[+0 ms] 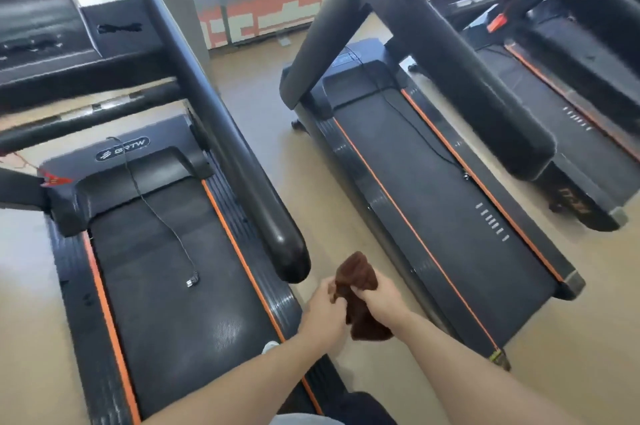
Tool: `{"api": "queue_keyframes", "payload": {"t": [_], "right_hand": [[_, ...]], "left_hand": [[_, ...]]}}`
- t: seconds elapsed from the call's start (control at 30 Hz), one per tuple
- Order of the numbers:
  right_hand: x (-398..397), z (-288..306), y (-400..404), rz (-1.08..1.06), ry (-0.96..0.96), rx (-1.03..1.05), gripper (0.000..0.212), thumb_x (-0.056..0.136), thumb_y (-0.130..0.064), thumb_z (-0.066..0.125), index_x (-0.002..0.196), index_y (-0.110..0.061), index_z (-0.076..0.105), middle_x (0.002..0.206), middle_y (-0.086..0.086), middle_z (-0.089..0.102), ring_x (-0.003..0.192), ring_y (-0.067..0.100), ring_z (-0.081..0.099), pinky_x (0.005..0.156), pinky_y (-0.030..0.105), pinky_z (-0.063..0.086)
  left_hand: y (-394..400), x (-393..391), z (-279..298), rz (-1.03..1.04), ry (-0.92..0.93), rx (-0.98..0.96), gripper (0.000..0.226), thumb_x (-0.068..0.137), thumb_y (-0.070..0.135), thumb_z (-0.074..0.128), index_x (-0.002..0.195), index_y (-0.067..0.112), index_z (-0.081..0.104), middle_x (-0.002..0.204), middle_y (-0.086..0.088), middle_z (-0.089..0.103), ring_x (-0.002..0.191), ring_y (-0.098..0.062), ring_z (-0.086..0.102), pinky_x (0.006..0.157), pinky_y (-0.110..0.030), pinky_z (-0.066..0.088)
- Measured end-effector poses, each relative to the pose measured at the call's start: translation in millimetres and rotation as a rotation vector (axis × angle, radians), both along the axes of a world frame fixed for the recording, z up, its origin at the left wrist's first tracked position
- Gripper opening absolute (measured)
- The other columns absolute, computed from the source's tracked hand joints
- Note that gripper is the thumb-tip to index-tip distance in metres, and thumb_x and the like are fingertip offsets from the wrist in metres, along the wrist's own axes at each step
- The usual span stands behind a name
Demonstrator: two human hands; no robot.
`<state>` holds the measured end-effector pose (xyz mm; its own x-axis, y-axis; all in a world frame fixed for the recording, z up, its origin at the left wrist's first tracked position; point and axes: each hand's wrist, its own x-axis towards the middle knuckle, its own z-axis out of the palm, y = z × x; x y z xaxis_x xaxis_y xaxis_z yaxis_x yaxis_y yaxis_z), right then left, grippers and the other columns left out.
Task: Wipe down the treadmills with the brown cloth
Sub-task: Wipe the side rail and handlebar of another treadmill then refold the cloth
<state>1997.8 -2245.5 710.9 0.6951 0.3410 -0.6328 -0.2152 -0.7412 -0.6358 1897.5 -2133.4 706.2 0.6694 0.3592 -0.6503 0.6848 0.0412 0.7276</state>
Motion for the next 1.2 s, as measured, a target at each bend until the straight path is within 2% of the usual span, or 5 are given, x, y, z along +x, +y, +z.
{"api": "queue_keyframes", "payload": {"t": [0.27,0.5,0.77,0.93,1.2], "right_hand": [[14.0,33.0,-42.5,-0.141,-0.185,0.091,0.042,0.084,0.002,0.070,0.099,-0.037,0.063,0.078,-0.011,0.071,0.065,-0.007,0.064,0.061,0.014,0.049],[8.3,19.0,-108.9,-0.123,-0.175,0.169,0.080,0.087,-0.009,0.064,0.149,-0.055,0.040,0.108,-0.016,0.070,0.078,-0.008,0.063,0.069,0.015,0.046],[34.6,35.4,-182.9,-0.079,0.321,0.398,0.092,0.075,-0.027,0.092,0.148,-0.051,0.041,0.144,-0.011,0.061,0.126,0.017,0.063,0.096,0.033,0.054],[68.8,38.2,-216.3,-0.460,0.404,0.300,0.099,0.078,-0.086,0.052,0.158,-0.031,0.037,0.154,0.000,0.049,0.134,0.023,0.052,0.111,0.048,0.045],[128.7,58.9,-230.7,-0.696,0.684,0.618,0.085,0.091,-0.081,0.048,0.143,-0.015,0.060,0.139,0.017,0.065,0.127,0.039,0.063,0.113,0.056,0.043]], "left_hand": [[-24.9,78.1,22.0,-0.071,-0.117,0.020,0.037,0.073,0.064,0.070,0.104,0.047,0.060,0.106,0.022,0.069,0.102,-0.001,0.065,0.095,-0.032,0.054],[-78.8,114.3,41.3,-0.070,0.066,0.011,0.024,0.096,0.032,0.069,0.104,0.012,0.059,0.090,-0.003,0.065,0.069,-0.010,0.059,0.037,-0.013,0.043],[-130.6,111.4,50.3,-0.201,0.052,0.058,0.039,0.101,0.030,0.056,0.139,0.021,0.058,0.132,-0.005,0.064,0.118,-0.027,0.061,0.105,-0.046,0.051],[-146.6,130.7,61.4,-0.388,-0.105,0.112,0.032,0.095,0.041,0.054,0.121,0.026,0.065,0.116,0.001,0.070,0.108,-0.020,0.064,0.102,-0.048,0.050],[-164.5,210.7,106.4,-0.512,-0.352,0.025,0.024,0.093,0.040,0.053,0.113,0.042,0.067,0.102,0.014,0.074,0.104,-0.016,0.068,0.099,-0.049,0.052]]}}
